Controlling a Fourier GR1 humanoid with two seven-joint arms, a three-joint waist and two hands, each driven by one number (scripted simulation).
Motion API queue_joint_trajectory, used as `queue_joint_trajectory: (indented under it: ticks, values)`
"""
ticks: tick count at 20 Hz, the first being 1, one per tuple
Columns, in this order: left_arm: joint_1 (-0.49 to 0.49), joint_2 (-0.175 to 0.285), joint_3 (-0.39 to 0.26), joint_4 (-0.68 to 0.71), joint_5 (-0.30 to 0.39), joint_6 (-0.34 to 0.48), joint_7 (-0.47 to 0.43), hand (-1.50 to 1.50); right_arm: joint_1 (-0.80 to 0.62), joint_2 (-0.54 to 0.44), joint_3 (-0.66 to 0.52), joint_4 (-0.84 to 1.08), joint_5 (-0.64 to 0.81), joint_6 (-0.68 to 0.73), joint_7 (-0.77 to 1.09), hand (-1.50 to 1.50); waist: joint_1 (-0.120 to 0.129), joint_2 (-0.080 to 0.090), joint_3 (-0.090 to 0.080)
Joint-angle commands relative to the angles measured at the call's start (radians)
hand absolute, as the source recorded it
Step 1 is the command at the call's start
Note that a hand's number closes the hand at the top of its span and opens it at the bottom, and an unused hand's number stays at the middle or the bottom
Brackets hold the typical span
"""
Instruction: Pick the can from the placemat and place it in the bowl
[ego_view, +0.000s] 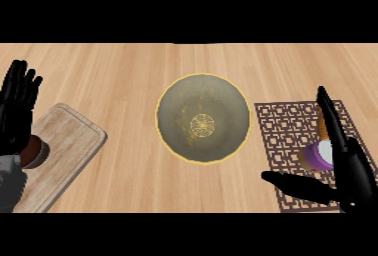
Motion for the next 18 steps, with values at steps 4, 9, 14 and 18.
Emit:
queue_joint_trajectory:
  ticks: [4, 9, 14, 18]
  values:
    - [0.021, 0.027, 0.026, -0.03, 0.011, -0.027, 0.007, 0.0, 0.093, -0.275, -0.14, -0.304, 0.077, 0.173, 0.416, -1.5, -0.001, -0.001, -0.002]
    - [0.04, -0.007, 0.018, -0.003, -0.001, -0.023, -0.039, 0.0, 0.168, -0.455, -0.186, -0.429, -0.038, 0.405, 0.62, -1.5, -0.003, 0.003, -0.003]
    - [0.017, -0.008, 0.015, -0.023, -0.021, 0.004, -0.01, 0.0, 0.203, -0.576, -0.273, -0.517, -0.252, 0.593, 0.752, -1.5, 0.004, 0.004, 0.001]
    - [-0.001, -0.019, 0.005, -0.039, -0.016, -0.016, 0.016, 0.0, 0.188, -0.61, -0.362, -0.463, -0.378, 0.707, 0.774, -1.5, 0.025, 0.009, 0.003]
